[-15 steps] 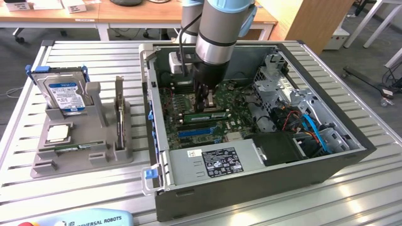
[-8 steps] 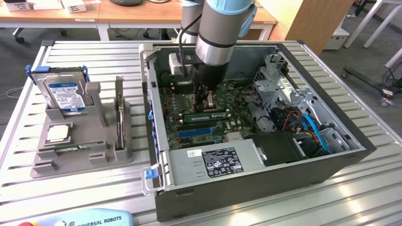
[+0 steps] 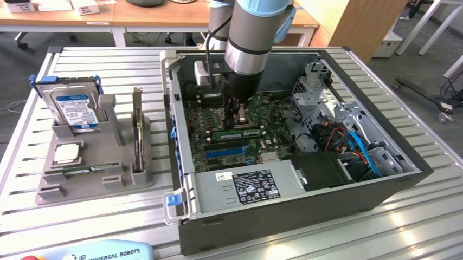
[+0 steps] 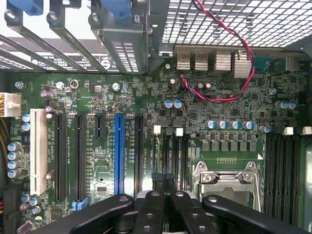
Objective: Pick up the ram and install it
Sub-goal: 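Press down the ram until it locks into place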
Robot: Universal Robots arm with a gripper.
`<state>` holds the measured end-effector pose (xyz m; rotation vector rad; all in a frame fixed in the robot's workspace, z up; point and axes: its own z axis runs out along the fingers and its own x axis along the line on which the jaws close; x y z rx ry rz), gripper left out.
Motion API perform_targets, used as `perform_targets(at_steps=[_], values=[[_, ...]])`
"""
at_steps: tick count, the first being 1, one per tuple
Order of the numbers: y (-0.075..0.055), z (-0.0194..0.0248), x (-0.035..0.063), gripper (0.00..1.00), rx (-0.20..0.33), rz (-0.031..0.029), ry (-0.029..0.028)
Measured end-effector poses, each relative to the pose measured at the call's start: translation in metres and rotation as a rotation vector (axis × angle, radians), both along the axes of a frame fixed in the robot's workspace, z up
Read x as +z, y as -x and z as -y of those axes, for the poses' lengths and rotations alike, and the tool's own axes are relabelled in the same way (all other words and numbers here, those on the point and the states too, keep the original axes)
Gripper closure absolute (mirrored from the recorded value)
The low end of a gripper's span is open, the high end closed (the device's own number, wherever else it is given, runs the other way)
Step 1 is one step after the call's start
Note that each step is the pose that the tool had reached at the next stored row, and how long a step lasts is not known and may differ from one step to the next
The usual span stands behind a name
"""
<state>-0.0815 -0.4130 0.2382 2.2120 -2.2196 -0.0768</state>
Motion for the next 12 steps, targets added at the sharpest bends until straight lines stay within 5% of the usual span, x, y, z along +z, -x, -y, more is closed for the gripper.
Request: perform_targets(at_steps=[12], values=[[0.0, 0.0008, -0.003, 0.9, 0.0, 0.0, 0.0]])
